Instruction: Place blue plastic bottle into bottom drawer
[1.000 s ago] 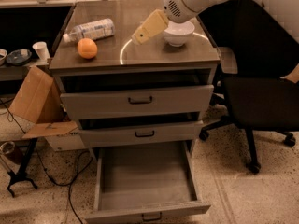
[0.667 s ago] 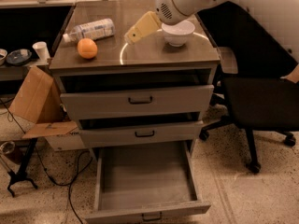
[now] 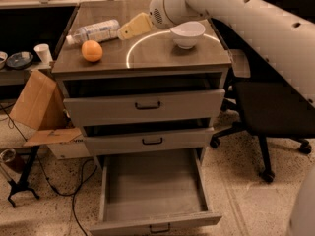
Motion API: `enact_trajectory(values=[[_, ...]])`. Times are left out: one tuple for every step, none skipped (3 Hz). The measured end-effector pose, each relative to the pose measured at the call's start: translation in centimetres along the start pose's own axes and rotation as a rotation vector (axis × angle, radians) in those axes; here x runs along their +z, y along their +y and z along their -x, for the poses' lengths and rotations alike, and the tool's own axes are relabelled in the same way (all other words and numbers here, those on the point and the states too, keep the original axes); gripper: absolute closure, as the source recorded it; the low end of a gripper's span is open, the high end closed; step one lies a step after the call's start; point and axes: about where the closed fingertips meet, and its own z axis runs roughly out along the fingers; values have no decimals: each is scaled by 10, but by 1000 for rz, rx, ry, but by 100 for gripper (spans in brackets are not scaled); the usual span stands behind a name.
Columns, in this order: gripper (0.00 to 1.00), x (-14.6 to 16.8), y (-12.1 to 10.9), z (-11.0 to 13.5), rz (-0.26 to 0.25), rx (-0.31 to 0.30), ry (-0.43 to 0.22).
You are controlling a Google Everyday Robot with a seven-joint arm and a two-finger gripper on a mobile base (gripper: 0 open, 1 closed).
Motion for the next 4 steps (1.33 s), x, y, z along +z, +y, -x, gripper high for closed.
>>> enact_trajectory(values=[[0,28,-6,20,-19,18,-72],[0,71,-16,46,-23,-12,-132],[0,100,-23,73,-7,-51,-168],[0,130,-18,85,49,-115,-164]])
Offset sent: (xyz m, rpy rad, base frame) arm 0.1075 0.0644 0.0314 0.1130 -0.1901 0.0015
